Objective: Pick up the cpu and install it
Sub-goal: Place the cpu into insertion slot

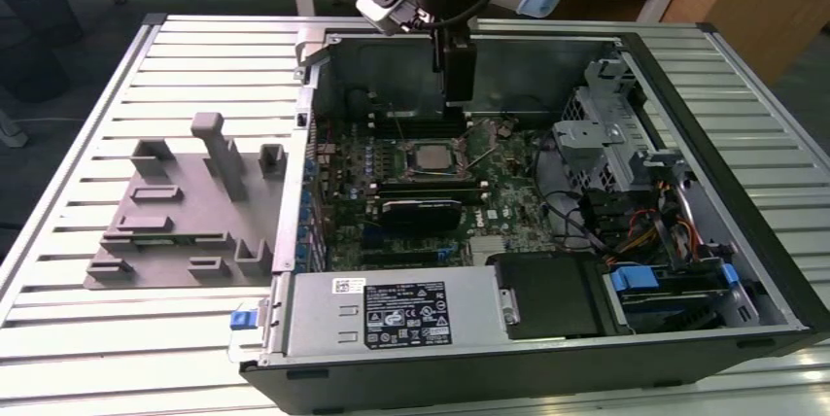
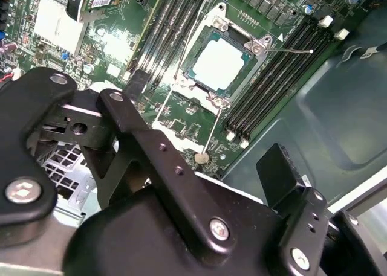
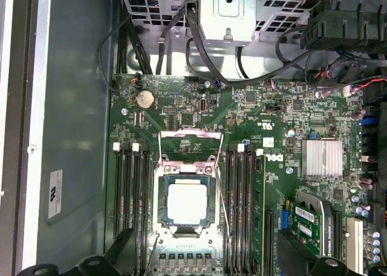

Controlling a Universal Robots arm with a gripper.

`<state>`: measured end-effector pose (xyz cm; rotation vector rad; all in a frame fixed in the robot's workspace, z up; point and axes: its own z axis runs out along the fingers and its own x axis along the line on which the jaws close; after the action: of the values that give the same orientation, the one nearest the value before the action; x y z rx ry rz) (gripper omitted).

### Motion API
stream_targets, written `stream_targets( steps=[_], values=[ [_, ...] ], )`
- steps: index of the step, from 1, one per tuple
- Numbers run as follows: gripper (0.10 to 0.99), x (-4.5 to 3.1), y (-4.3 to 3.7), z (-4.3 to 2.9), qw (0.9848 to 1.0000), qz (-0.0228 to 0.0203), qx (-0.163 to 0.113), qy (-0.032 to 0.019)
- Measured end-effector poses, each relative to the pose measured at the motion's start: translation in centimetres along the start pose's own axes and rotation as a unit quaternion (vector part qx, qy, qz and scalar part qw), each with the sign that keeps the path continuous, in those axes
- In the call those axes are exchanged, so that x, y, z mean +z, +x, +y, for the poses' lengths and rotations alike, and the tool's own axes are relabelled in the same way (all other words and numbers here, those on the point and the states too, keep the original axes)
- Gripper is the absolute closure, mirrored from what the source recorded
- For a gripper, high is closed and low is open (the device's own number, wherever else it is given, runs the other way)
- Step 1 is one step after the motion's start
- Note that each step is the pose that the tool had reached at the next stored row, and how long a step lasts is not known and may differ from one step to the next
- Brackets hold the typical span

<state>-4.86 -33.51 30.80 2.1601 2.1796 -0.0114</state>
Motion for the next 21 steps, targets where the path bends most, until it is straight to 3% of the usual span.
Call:
stream_targets(
  steps=[8, 21],
  values=[
    [0.098, 0.71, 0.04, -0.03, 1.0, -0.0001, 0.0, 0.0],
    [0.098, 3.03, 0.17, -0.14, 1.0, -0.0001, 0.0, 0.0002]
  ],
)
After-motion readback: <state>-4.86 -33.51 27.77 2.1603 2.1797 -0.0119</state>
